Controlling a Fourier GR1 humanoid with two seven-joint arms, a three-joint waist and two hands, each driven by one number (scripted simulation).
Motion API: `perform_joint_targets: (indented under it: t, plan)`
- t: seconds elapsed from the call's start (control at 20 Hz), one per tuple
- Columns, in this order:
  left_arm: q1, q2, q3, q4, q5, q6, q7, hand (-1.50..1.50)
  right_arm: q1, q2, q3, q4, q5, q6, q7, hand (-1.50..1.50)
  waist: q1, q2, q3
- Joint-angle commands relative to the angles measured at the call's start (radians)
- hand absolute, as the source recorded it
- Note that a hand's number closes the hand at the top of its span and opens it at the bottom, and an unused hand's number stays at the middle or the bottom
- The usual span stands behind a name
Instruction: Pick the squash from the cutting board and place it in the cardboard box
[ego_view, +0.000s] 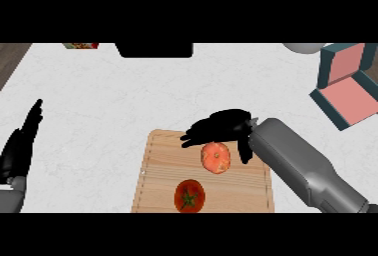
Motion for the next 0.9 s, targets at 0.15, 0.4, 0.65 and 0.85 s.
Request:
perform_joint_targets:
  t: [0.15, 0.4, 0.65, 0.85]
  plan:
    - [0.042, -0.02, 0.022, -0.017, -0.015, -0.017, -0.014, 0.0, 0.1, -0.072, 0.022, -0.149, 0.032, 0.093, -0.041, -1.5, 0.0, 0.0, 0.0]
    - [0.031, -0.034, 0.044, -0.028, -0.036, -0.026, -0.001, 0.0, 0.111, -0.043, 0.018, -0.151, 0.115, 0.099, 0.067, -1.5, 0.002, 0.001, 0.0]
    - [0.031, -0.074, 0.023, -0.038, -0.078, -0.024, 0.004, 0.0, 0.107, 0.094, 0.004, -0.07, 0.172, 0.084, 0.162, -1.5, 0.008, 0.002, 0.0]
    - [0.029, -0.065, 0.053, -0.008, -0.083, -0.033, -0.02, 0.0, 0.13, 0.066, -0.046, -0.049, 0.2, -0.103, 0.069, 1.5, 0.009, 0.003, 0.0]
